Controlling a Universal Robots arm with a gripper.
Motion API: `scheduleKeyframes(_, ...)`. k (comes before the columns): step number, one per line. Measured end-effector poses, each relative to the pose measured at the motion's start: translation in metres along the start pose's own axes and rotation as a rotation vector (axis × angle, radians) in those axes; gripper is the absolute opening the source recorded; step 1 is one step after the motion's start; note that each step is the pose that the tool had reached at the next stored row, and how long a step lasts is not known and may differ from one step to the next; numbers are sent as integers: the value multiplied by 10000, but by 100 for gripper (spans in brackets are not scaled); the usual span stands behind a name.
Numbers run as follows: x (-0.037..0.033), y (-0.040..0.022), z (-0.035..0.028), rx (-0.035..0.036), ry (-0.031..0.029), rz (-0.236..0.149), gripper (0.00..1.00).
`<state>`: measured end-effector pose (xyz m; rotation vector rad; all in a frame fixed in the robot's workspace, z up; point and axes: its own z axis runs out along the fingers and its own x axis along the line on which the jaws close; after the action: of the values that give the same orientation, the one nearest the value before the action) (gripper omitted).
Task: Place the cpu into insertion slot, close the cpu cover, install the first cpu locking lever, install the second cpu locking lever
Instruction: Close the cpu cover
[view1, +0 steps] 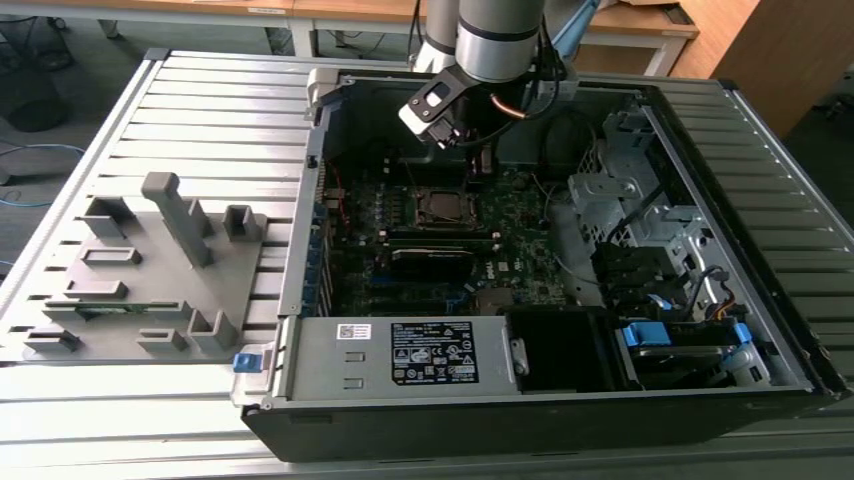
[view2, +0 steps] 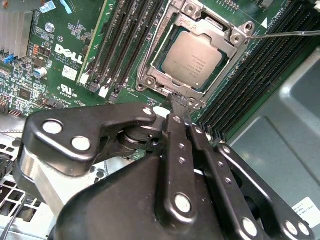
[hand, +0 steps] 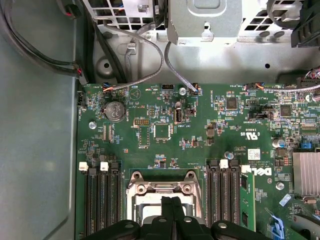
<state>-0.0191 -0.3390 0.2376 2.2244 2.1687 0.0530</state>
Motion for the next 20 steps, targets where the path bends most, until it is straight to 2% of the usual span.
scheduleKeyframes(2, 0, 0, 0, 3, 1, 0, 11)
scheduleKeyframes(3, 0, -1, 2, 32, 1, 0, 11)
scheduleKeyframes(6, 0, 0, 4, 195, -5, -1, 11)
scheduleKeyframes(7, 0, -1, 4, 227, -8, 0, 11)
scheduleKeyframes(15, -1, -10, 6, 232, -5, -1, 11)
scheduleKeyframes(20, -2, -122, 22, 231, -4, 0, 11)
